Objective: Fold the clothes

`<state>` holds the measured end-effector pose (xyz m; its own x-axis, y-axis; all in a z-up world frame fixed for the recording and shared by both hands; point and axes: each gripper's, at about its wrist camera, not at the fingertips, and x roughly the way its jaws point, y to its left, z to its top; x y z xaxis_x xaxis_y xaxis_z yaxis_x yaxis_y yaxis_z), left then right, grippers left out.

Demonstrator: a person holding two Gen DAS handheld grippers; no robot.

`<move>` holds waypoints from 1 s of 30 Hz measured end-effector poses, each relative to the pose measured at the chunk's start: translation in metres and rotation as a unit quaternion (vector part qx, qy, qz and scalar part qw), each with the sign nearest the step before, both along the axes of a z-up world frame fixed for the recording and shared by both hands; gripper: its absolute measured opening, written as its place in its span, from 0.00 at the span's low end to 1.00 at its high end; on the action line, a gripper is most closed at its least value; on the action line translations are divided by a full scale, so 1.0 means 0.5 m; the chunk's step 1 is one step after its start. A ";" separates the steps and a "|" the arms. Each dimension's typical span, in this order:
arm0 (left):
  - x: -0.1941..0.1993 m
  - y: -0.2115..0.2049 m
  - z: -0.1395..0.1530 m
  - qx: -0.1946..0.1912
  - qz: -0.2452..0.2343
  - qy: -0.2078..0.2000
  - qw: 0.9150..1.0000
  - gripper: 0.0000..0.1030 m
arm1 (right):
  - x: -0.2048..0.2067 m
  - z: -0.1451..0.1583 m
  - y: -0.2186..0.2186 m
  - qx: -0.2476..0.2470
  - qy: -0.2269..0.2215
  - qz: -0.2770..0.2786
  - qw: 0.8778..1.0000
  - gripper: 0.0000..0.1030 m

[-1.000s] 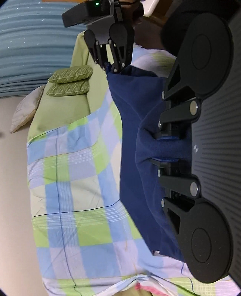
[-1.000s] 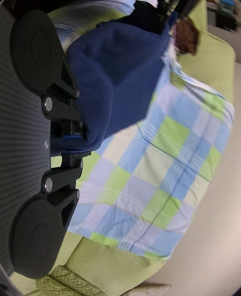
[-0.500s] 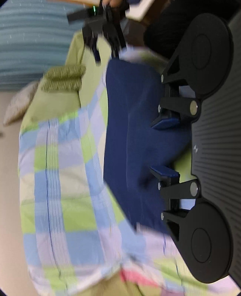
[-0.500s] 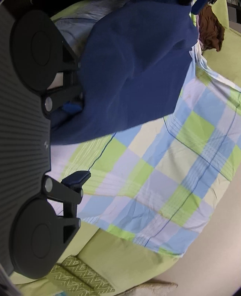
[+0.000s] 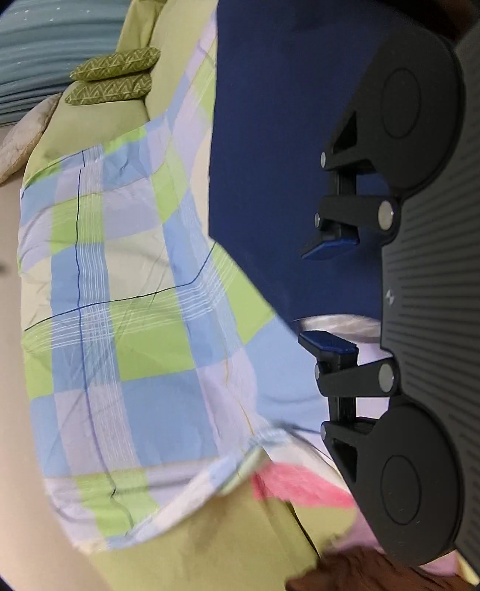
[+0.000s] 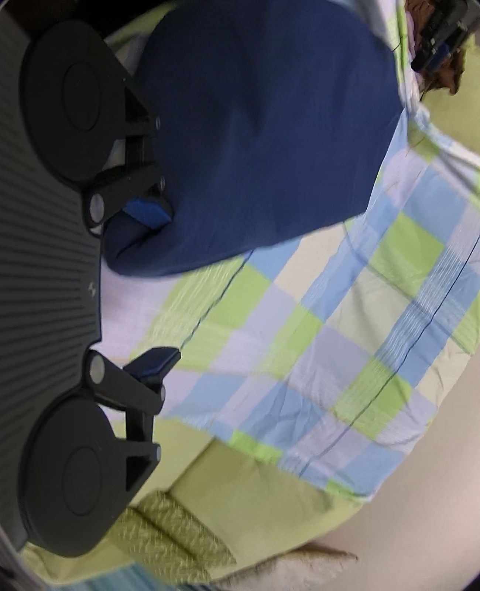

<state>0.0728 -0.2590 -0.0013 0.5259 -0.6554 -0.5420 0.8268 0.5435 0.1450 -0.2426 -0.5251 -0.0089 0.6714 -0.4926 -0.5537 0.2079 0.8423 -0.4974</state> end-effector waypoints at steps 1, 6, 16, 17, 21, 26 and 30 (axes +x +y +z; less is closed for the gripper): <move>0.025 -0.009 -0.009 -0.001 -0.001 0.000 1.000 0.48 | 0.002 0.001 -0.004 -0.001 -0.002 -0.003 1.000 0.73; 0.248 -0.064 -0.085 -0.020 0.020 0.020 0.999 0.48 | 0.031 -0.011 -0.002 -0.038 -0.003 -0.019 0.999 0.75; 0.478 0.223 -0.061 0.068 0.281 -0.040 0.957 0.39 | 0.100 -0.051 -0.016 -0.049 0.027 -0.046 0.997 0.77; 0.465 0.242 -0.052 0.064 0.281 -0.041 0.957 0.39 | 0.104 -0.051 -0.015 -0.049 0.029 -0.047 0.997 0.77; 0.326 0.309 0.003 0.039 0.240 -0.048 0.969 0.40 | 0.100 -0.047 -0.004 -0.034 0.041 -0.057 0.997 0.77; 0.151 0.264 0.037 0.009 0.123 -0.028 0.992 0.49 | 0.043 -0.019 0.023 -0.033 0.029 -0.065 0.997 0.77; -0.001 0.193 0.019 0.024 -0.003 -0.038 0.999 0.54 | 0.003 0.022 0.054 -0.035 -0.010 -0.044 0.998 0.77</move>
